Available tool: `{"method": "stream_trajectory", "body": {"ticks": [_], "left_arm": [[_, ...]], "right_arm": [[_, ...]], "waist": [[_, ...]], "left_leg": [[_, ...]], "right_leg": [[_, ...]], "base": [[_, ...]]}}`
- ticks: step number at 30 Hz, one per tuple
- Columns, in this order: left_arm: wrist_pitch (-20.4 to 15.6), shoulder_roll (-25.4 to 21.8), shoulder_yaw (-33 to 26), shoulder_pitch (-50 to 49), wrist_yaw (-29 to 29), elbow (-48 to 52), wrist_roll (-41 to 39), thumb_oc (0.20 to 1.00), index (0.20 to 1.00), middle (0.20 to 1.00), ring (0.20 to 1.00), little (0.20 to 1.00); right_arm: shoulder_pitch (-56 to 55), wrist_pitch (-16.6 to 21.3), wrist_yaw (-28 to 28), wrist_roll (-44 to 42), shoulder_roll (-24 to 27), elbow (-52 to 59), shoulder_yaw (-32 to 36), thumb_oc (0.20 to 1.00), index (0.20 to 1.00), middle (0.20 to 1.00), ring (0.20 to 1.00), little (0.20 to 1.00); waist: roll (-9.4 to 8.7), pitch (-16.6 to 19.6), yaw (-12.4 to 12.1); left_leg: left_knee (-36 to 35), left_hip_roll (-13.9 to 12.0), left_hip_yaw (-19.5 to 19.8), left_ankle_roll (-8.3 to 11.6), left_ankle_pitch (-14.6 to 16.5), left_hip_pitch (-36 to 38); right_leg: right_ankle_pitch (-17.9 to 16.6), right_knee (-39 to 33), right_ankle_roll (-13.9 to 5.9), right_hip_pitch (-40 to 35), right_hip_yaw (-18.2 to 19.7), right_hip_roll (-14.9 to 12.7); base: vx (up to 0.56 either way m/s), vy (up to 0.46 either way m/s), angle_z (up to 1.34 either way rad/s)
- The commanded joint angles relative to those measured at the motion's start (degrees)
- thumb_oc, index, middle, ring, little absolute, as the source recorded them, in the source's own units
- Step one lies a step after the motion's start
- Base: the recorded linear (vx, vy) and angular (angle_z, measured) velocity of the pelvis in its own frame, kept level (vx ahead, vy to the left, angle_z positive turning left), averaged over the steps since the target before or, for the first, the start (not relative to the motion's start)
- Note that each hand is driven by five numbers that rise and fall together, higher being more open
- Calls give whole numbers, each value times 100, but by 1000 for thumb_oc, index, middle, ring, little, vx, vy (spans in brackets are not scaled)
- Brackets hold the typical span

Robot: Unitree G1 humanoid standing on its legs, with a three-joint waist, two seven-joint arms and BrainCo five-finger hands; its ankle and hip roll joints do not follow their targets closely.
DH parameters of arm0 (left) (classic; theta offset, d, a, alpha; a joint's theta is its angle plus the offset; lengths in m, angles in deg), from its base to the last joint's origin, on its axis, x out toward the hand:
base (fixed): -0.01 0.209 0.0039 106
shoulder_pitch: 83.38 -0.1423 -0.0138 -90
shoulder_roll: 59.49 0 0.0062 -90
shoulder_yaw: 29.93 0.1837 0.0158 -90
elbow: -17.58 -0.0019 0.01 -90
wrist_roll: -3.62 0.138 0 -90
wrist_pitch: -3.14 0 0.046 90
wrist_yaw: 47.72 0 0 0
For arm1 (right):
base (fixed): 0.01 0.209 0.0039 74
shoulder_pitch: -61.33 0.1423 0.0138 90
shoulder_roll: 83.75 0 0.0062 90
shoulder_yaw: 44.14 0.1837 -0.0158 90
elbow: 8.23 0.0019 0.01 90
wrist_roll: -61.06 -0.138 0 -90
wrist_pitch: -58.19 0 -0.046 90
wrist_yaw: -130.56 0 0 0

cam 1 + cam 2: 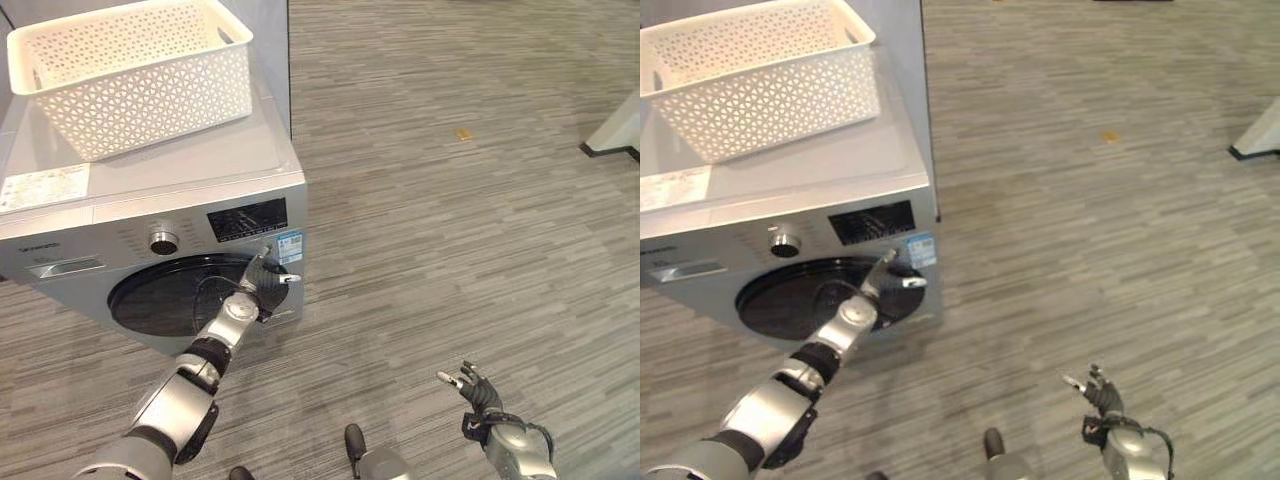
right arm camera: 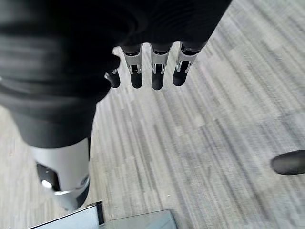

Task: Grab the laundry basket,head to the washer,open it,put in the laundry and shut it.

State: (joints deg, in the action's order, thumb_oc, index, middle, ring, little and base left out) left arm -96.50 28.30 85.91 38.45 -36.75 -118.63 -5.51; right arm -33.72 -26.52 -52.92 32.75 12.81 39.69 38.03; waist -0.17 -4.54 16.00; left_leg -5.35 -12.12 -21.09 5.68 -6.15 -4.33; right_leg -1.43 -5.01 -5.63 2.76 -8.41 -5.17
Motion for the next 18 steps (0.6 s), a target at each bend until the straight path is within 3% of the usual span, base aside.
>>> {"method": "stream_trajectory", "body": {"ticks": [1,3,4,5,6,8,15,18], "left_arm": [[-638,-93,-254,-653,-183,315,-465,1000,1000,1000,1000,1000],[-692,-110,-371,-1026,-355,483,-701,1000,1000,1000,1000,1000],[-665,-70,-757,-1762,-880,568,-1455,1000,1000,1000,1000,1000],[-661,-31,-967,-2079,-1046,573,-1741,1000,1000,1000,1000,1000],[-660,-32,-968,-2083,-1047,575,-1741,1000,1000,1000,1000,1000],[-658,72,-1462,-2838,-1269,513,-2148,1000,1000,1000,1000,1000],[-687,70,-1930,-3456,-1136,-141,-1679,1000,1000,1000,1000,1000],[-548,260,-2262,-3520,-1048,-1156,-1670,1000,1000,1000,1000,1000]], "right_arm": [[248,322,52,139,-93,-444,464,1000,1000,1000,1000,1000],[235,324,62,126,-154,-566,534,1000,1000,1000,1000,1000],[198,269,118,195,-254,-842,673,1000,1000,1000,1000,1000],[177,251,145,214,-318,-1001,745,1000,1000,1000,1000,1000],[177,252,145,214,-318,-1001,743,1000,1000,1000,1000,1000],[198,233,239,82,-483,-1650,1008,1000,1000,1000,1000,1000],[135,224,313,-157,-752,-2354,1245,1000,1000,1000,1000,1000],[165,142,346,-65,-883,-2780,1171,1000,1000,1000,1000,1000]], "waist": [[-250,82,-403],[-250,84,-477],[-242,123,-619],[-237,154,-701],[-238,154,-700],[-221,203,-929],[-197,256,-1205],[-179,270,-1293]], "left_leg": [[35,-184,298,147,164,-87],[35,-156,315,129,192,-46],[35,-93,334,96,262,63],[35,-64,354,78,287,106],[35,-64,354,78,288,108],[35,18,411,29,342,230],[35,107,616,-18,362,300],[35,170,724,-42,393,346]], "right_leg": [[214,95,-326,-74,-258,-347],[216,70,-328,-135,-274,-361],[215,20,-344,-259,-277,-389],[218,1,-352,-308,-287,-404],[218,1,-352,-309,-286,-405],[242,1,-368,-428,-318,-444],[273,1,-381,-592,-458,-505],[288,1,-381,-689,-549,-536]], "base": [[20,30,7],[18,17,3],[42,29,8],[42,29,10],[29,18,10],[21,16,19],[-14,3,18],[-7,10,18]]}}
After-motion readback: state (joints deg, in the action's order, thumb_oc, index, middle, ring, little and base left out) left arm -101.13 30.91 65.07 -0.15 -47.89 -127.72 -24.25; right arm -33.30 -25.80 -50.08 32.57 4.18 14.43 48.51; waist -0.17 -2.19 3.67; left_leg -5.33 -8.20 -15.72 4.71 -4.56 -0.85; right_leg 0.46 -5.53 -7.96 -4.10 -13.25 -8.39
